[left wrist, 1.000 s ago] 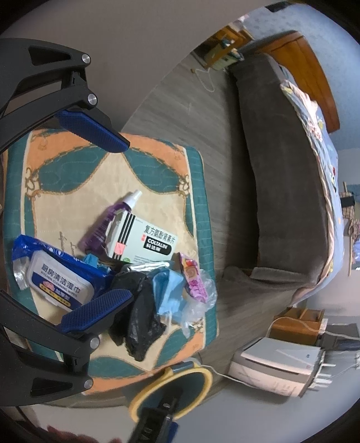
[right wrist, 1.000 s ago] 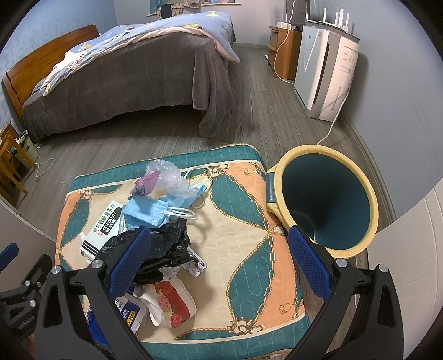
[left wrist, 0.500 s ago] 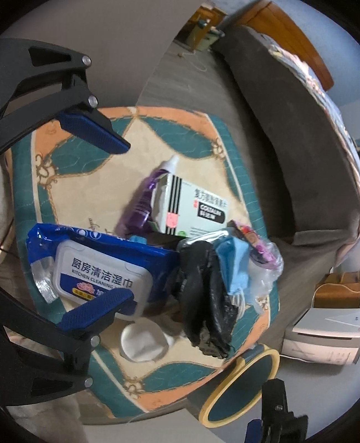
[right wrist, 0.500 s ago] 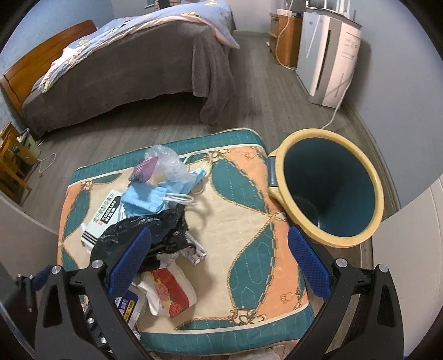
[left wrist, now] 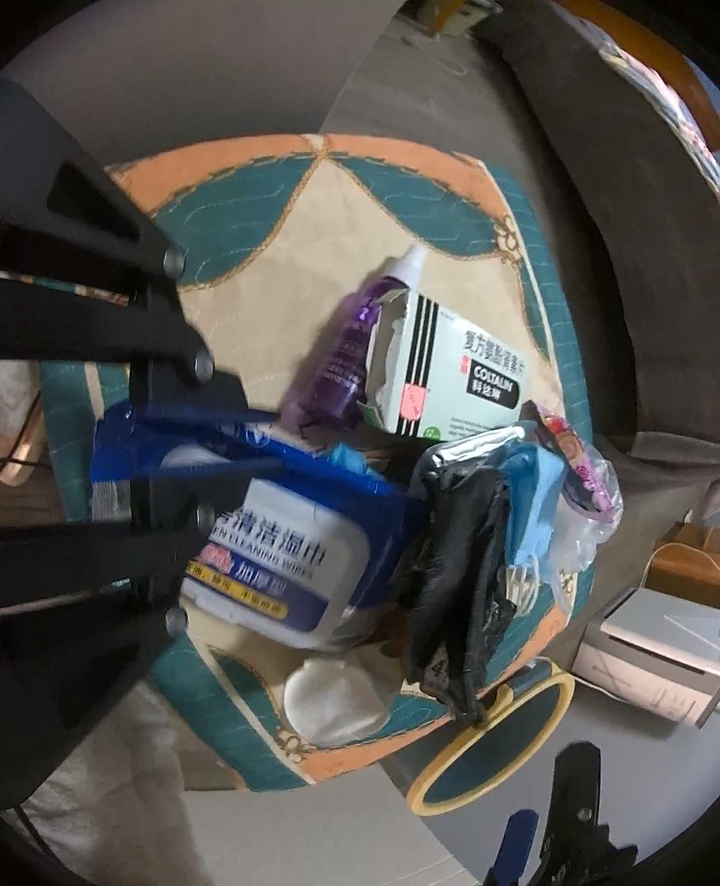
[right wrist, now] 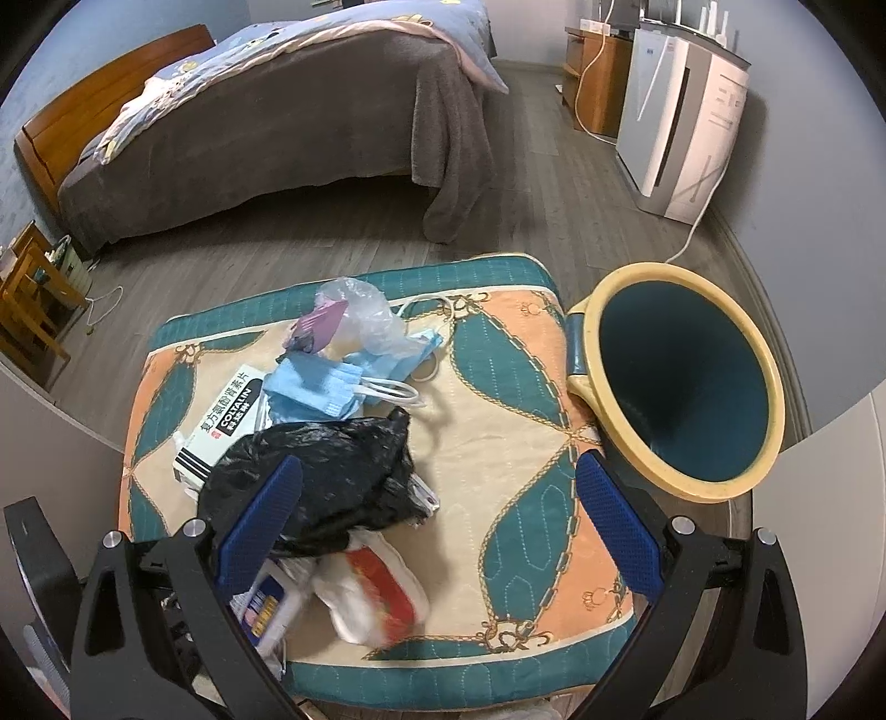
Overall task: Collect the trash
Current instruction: 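Grasp the blue wet-wipe pack with the left tool while the right tool approaches the black bag, then grasp the black plastic bag with the right tool and lift it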
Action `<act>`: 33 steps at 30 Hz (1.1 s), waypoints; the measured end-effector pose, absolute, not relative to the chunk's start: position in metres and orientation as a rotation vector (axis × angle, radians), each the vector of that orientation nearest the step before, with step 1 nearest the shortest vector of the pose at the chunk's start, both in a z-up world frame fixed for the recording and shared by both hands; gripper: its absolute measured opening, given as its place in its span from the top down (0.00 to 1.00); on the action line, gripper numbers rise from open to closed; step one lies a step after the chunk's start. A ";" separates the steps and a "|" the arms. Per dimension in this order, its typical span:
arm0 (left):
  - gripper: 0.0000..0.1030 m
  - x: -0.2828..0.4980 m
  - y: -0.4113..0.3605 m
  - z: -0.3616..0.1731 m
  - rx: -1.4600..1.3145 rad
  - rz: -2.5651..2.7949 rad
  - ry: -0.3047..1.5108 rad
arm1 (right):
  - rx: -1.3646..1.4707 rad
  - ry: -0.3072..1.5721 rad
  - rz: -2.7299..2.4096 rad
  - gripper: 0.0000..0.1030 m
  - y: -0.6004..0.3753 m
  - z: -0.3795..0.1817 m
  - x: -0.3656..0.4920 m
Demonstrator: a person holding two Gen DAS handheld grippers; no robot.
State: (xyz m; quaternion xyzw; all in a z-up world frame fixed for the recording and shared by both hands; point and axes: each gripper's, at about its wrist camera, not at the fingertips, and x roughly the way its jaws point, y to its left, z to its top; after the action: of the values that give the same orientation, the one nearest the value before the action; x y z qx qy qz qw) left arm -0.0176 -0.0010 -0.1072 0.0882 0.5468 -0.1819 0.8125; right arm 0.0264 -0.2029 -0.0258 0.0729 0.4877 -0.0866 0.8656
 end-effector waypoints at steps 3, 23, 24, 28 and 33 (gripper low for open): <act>0.94 -0.018 0.003 -0.101 0.187 -0.389 1.148 | 0.159 1.024 -0.179 0.06 -0.200 -0.026 0.028; 0.97 0.007 0.043 -0.047 0.201 -0.188 0.954 | 0.057 1.171 0.003 0.12 -0.139 -0.060 0.035; 0.97 0.007 0.044 -0.047 0.202 -0.185 0.959 | 0.039 1.186 0.019 0.13 -0.134 -0.064 0.036; 0.97 0.007 0.044 -0.052 0.205 -0.185 0.966 | -0.026 1.234 0.049 0.18 -0.118 -0.079 0.034; 0.97 0.006 0.045 -0.052 0.206 -0.188 0.965 | -0.115 1.310 0.082 0.34 -0.105 -0.098 0.032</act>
State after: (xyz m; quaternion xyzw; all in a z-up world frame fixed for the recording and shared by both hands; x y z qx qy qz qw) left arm 0.0058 0.0450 -0.0519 0.0989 0.4626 -0.0899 0.8764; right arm 0.0317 -0.1051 -0.0979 -0.0533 0.6087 0.0382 0.7907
